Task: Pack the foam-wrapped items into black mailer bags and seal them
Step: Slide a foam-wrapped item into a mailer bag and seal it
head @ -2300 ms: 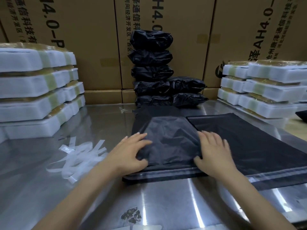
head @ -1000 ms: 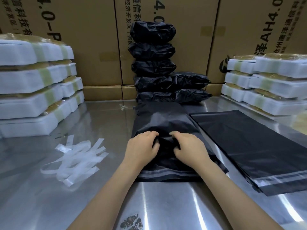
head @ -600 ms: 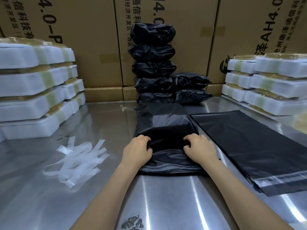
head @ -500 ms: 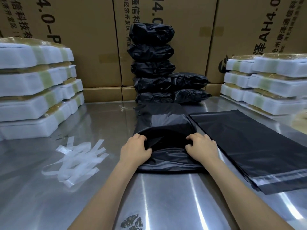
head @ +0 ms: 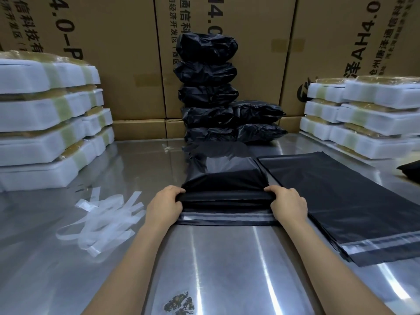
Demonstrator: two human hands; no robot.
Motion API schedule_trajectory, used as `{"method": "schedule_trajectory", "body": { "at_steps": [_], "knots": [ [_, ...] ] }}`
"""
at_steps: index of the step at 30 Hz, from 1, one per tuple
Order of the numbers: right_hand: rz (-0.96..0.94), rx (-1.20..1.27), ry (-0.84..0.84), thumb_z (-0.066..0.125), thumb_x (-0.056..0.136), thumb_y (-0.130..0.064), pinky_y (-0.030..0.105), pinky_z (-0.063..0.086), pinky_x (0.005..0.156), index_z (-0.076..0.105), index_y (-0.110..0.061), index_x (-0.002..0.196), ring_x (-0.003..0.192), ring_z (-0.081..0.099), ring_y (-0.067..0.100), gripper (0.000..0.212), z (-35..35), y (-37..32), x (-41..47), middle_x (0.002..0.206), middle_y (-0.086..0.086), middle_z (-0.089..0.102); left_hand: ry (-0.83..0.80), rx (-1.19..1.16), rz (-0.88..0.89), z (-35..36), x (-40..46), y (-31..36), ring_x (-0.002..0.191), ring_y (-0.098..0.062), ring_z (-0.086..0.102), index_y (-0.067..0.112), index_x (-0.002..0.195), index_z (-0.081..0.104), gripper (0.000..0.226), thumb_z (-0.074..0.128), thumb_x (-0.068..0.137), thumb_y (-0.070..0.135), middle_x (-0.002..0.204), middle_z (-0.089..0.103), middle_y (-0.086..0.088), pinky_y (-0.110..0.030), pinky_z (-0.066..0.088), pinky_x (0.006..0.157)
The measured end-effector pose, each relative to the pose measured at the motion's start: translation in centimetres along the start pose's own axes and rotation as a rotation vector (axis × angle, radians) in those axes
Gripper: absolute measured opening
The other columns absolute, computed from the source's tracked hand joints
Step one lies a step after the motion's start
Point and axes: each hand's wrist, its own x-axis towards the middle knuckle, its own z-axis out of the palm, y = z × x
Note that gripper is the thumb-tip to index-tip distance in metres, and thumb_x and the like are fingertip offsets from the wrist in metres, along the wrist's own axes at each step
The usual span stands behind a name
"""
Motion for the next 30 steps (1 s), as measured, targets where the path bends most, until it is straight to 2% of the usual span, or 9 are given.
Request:
{"method": "schedule_trajectory", "body": {
  "at_steps": [5, 10, 14, 18, 20, 22, 25, 27, 30],
  "knots": [
    [-0.069, -0.039, -0.067, 0.044, 0.089, 0.005, 0.039, 0.036, 0.096, 0.047, -0.03, 0.138, 0.125, 0.039, 0.023, 0.061, -0.2, 0.0, -0.1, 0.142, -0.005, 0.047, -0.055, 0.033, 0.08, -0.1, 0.1, -0.7, 0.121, -0.015, 0.048, 0.022, 0.132, 0.055, 0.051, 0.044, 0.086, 0.002, 0.137, 0.049, 0.009, -0.029, 0.043, 0.094],
    [-0.084, -0.049, -0.142, 0.039, 0.09, 0.003, 0.04, 0.034, 0.101, 0.038, -0.029, 0.144, 0.133, 0.033, 0.023, 0.063, -0.5, 0.2, -0.3, 0.148, -0.004, 0.04, -0.139, 0.076, 0.097, -0.5, -0.1, -0.9, 0.129, -0.014, 0.042, 0.023, 0.138, 0.048, 0.047, 0.042, 0.093, 0.012, 0.144, 0.042, 0.012, -0.031, 0.035, 0.104],
    [-0.012, -0.015, -0.177, 0.037, 0.091, -0.004, 0.04, 0.036, 0.103, 0.034, -0.029, 0.147, 0.133, 0.036, 0.025, 0.061, -1.1, 0.6, -0.6, 0.144, 0.009, 0.043, -0.245, 0.109, 0.029, -1.6, -0.2, -1.1, 0.139, -0.014, 0.029, 0.028, 0.143, 0.04, 0.048, 0.043, 0.095, 0.028, 0.153, 0.03, 0.013, -0.042, 0.022, 0.114],
    [0.049, 0.019, -0.215, 0.037, 0.091, -0.006, 0.042, 0.031, 0.109, 0.036, -0.028, 0.146, 0.136, 0.033, 0.025, 0.059, -1.8, 0.7, -0.9, 0.145, 0.01, 0.042, -0.346, 0.055, -0.006, -2.8, -0.9, -0.8, 0.138, -0.018, 0.032, 0.03, 0.137, 0.049, 0.069, 0.049, 0.074, 0.057, 0.151, 0.033, 0.01, -0.045, 0.024, 0.113],
    [0.02, 0.113, -0.098, 0.043, 0.086, -0.003, 0.044, 0.034, 0.107, 0.044, -0.023, 0.142, 0.131, 0.041, 0.026, 0.059, -2.3, 0.4, -1.1, 0.14, 0.008, 0.05, -0.277, -0.115, -0.032, -3.1, -1.2, -0.6, 0.127, -0.018, 0.044, 0.026, 0.121, 0.064, 0.061, 0.047, 0.071, 0.056, 0.14, 0.049, 0.004, -0.039, 0.033, 0.107],
    [-0.042, 0.191, 0.125, 0.05, 0.081, -0.003, 0.044, 0.037, 0.105, 0.054, -0.018, 0.134, 0.125, 0.046, 0.025, 0.055, -2.8, 0.0, -1.2, 0.131, 0.005, 0.058, -0.077, -0.226, -0.039, -3.1, -1.4, -0.1, 0.109, -0.015, 0.054, 0.023, 0.103, 0.072, 0.034, 0.053, 0.083, 0.044, 0.122, 0.062, 0.002, -0.032, 0.042, 0.093],
    [-0.189, 0.277, 0.36, 0.054, 0.085, -0.009, 0.039, 0.039, 0.099, 0.065, -0.016, 0.118, 0.116, 0.051, 0.021, 0.035, -2.9, -1.3, -1.8, 0.118, 0.0, 0.064, 0.239, -0.185, 0.064, -2.5, -1.7, 2.0, 0.095, -0.006, 0.054, 0.024, 0.102, 0.07, 0.023, 0.051, 0.091, 0.027, 0.11, 0.066, 0.007, -0.025, 0.041, 0.077],
    [-0.351, 0.301, 0.388, 0.053, 0.09, -0.013, 0.035, 0.04, 0.094, 0.069, -0.015, 0.111, 0.109, 0.056, 0.019, 0.027, -2.3, -2.9, -2.3, 0.11, -0.001, 0.068, 0.258, -0.159, 0.267, -1.7, -2.0, 4.3, 0.105, -0.006, 0.055, 0.025, 0.118, 0.063, 0.029, 0.048, 0.093, 0.027, 0.118, 0.063, 0.01, -0.022, 0.041, 0.081],
    [-0.526, 0.235, 0.24, 0.045, 0.098, -0.024, 0.035, 0.037, 0.104, 0.065, -0.016, 0.121, 0.118, 0.055, 0.017, 0.032, -0.7, -5.0, -2.5, 0.12, -0.002, 0.066, 0.051, -0.055, 0.441, 0.6, -2.6, 7.2, 0.133, -0.009, 0.039, 0.022, 0.142, 0.042, 0.049, 0.042, 0.096, 0.037, 0.144, 0.046, 0.007, -0.029, 0.031, 0.108]
  ]
}}
